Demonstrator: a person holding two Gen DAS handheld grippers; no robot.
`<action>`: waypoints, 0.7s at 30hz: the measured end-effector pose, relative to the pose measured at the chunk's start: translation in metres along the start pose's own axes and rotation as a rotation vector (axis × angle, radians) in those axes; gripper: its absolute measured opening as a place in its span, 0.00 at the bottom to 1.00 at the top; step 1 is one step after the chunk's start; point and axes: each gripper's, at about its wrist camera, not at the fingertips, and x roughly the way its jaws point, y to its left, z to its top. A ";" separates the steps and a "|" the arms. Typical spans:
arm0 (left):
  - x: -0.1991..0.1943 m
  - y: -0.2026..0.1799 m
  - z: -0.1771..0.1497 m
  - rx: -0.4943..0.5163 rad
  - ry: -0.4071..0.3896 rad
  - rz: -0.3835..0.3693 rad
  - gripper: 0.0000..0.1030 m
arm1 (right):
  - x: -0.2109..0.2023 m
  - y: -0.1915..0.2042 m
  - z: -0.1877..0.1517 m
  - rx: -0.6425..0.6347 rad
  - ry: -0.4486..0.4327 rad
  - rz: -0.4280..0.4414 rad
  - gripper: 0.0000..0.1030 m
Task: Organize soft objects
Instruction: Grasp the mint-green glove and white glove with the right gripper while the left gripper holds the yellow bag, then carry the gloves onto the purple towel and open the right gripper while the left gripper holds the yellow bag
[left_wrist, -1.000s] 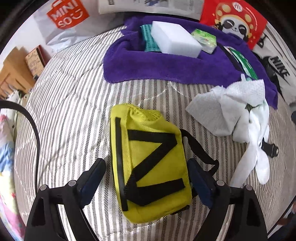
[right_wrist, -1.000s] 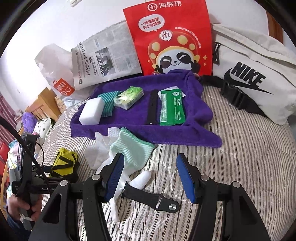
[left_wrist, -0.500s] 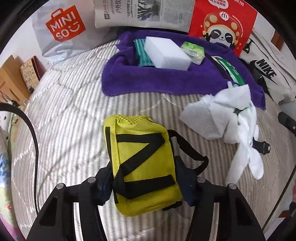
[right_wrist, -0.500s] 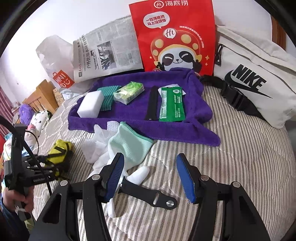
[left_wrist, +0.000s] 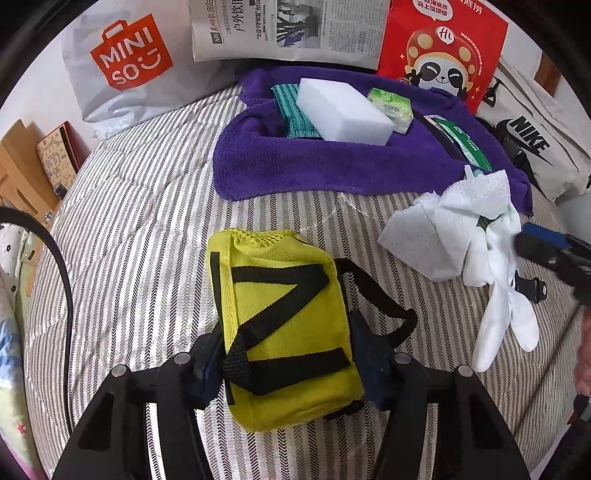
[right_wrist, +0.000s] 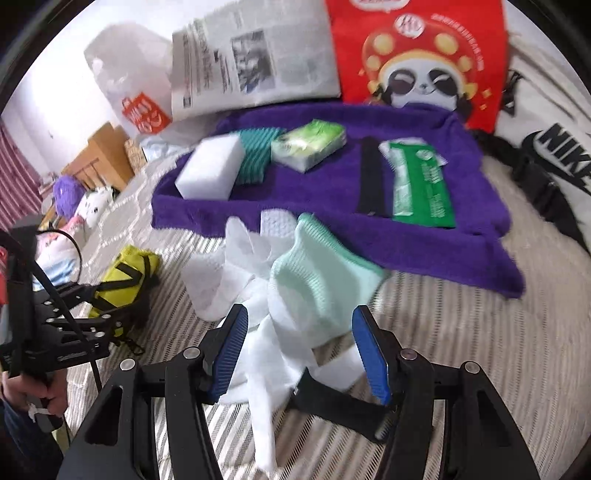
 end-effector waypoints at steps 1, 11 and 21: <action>0.000 0.000 0.000 0.004 -0.002 -0.001 0.57 | 0.005 0.001 0.000 -0.002 0.013 -0.002 0.57; 0.000 -0.003 -0.003 0.023 -0.020 0.005 0.60 | 0.011 0.006 -0.005 -0.083 0.002 -0.015 0.12; -0.007 0.013 -0.006 -0.016 -0.055 -0.092 0.56 | -0.049 0.007 0.001 -0.046 -0.114 0.038 0.12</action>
